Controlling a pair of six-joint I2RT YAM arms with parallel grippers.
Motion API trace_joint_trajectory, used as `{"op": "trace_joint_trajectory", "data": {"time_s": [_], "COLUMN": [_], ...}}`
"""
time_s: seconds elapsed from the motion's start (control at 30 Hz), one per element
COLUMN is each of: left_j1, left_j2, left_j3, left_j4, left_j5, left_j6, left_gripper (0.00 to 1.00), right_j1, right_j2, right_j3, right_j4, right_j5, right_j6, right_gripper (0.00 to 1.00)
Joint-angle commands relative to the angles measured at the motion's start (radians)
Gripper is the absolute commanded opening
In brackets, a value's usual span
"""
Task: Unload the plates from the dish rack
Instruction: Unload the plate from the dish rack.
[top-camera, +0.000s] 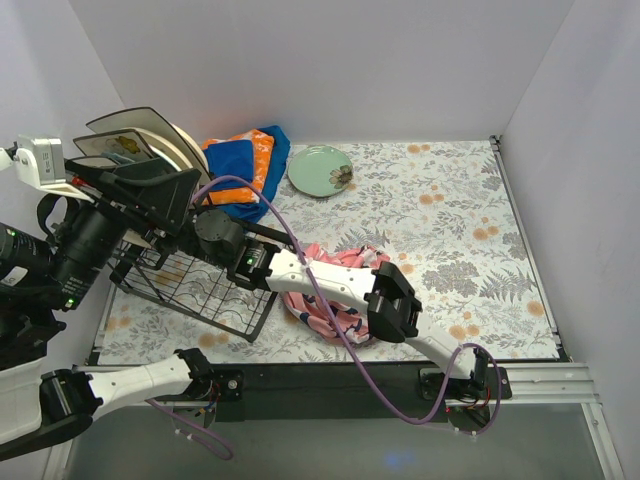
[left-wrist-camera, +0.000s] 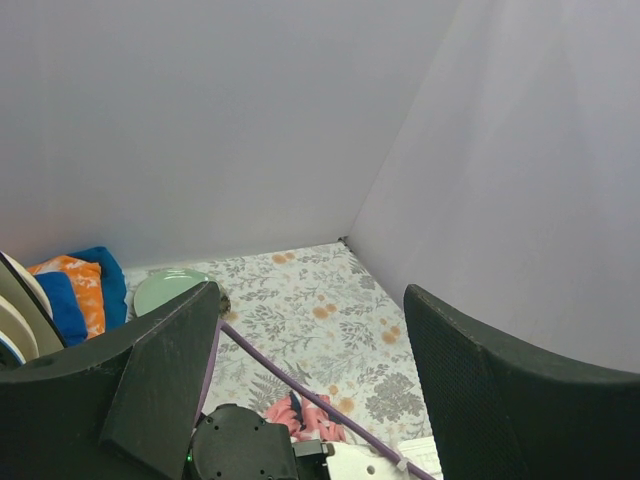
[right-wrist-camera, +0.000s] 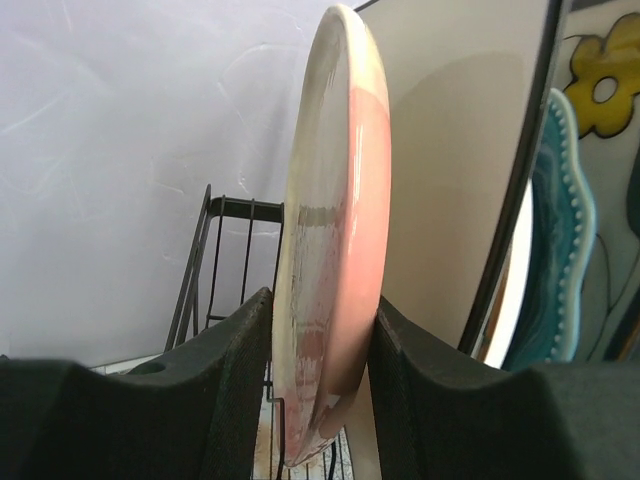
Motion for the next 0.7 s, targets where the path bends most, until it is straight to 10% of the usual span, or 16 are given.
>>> {"op": "trace_joint_trajectory", "data": {"time_s": [0.0,0.43,0.67], "left_j1": [0.003,0.005,0.003], "left_j2": [-0.006,-0.021,-0.018], "left_j3": [-0.006,-0.03,-0.025], "left_j4": [0.0,0.013,0.012], "left_j5": [0.017,0.017,0.011], "left_j6": [0.011,0.009,0.014], "left_gripper": [0.73,0.73,0.73], "right_j1": [-0.011,-0.014,-0.016], "right_j2": [0.023,0.033,0.02], "right_j3": [0.038,0.04,0.029], "right_j4": [0.038,0.076,0.114], "right_j5": [0.022,0.0,-0.004], "right_j6": [-0.023,-0.066,-0.081], "right_gripper": [0.47,0.29,0.01]}}
